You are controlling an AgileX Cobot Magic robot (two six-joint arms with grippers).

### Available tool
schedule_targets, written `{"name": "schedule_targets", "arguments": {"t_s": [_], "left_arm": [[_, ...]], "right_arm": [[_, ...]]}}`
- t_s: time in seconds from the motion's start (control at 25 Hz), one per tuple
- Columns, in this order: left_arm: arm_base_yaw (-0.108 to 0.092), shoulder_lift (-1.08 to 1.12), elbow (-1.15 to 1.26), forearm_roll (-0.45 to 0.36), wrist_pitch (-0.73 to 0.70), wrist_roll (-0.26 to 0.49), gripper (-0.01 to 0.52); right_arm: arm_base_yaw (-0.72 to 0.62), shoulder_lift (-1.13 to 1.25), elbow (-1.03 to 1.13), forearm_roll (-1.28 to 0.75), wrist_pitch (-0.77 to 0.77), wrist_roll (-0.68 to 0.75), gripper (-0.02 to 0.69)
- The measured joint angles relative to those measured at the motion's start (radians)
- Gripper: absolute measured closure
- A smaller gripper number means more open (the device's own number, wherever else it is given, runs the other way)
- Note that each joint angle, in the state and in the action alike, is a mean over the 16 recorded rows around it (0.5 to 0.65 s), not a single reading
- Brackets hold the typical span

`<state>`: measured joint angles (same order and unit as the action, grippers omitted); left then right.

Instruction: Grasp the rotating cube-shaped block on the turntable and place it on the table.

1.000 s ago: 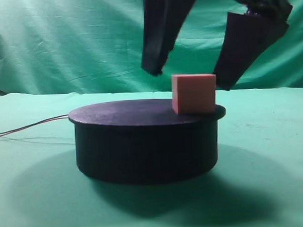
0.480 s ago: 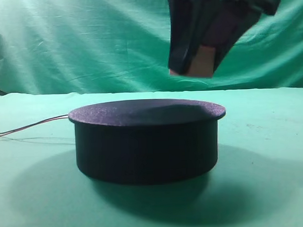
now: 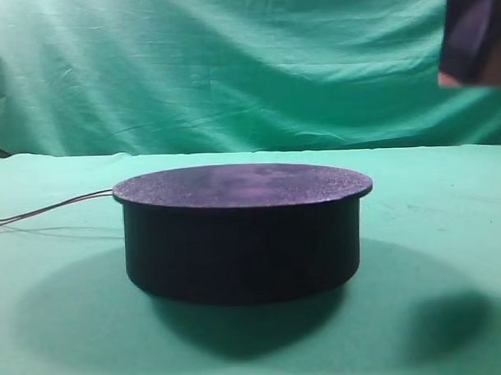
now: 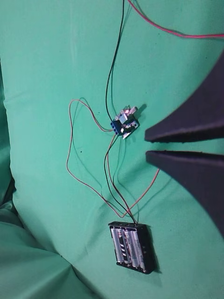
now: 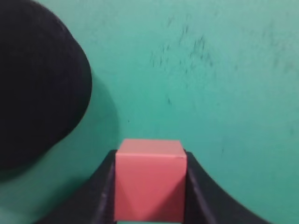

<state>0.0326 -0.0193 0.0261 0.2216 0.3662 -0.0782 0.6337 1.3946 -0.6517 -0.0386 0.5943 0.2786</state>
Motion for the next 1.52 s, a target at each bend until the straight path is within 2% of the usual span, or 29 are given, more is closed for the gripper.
{"name": "schedule_targets", "arguments": {"t_s": [0.2,0.32,0.44,0.72,0.88,1.16,1.52], "left_arm": [[0.0,0.0,0.0,0.0,0.0,0.0,0.514],[0.0,0.0,0.0,0.0,0.0,0.0,0.514],[0.0,0.0,0.0,0.0,0.0,0.0,0.514],[0.0,0.0,0.0,0.0,0.0,0.0,0.514],[0.0,0.0,0.0,0.0,0.0,0.0,0.514],[0.0,0.0,0.0,0.0,0.0,0.0,0.514],[0.0,0.0,0.0,0.0,0.0,0.0,0.514]], "right_arm": [[0.0,-0.009,-0.014,0.003,0.03,0.019,0.21],[0.0,-0.056,-0.031,0.003,0.08,0.035,0.23],[0.0,-0.128,-0.049,0.003,0.142,0.052,0.309],[0.0,-0.351,-0.052,0.003,0.263,0.074,0.555],[0.0,-0.473,-0.025,0.003,0.297,0.08,0.642],[0.0,-0.613,0.023,-0.011,0.312,0.044,0.665],[-0.035,-0.706,0.044,-0.015,0.264,-0.179,0.665]]}}
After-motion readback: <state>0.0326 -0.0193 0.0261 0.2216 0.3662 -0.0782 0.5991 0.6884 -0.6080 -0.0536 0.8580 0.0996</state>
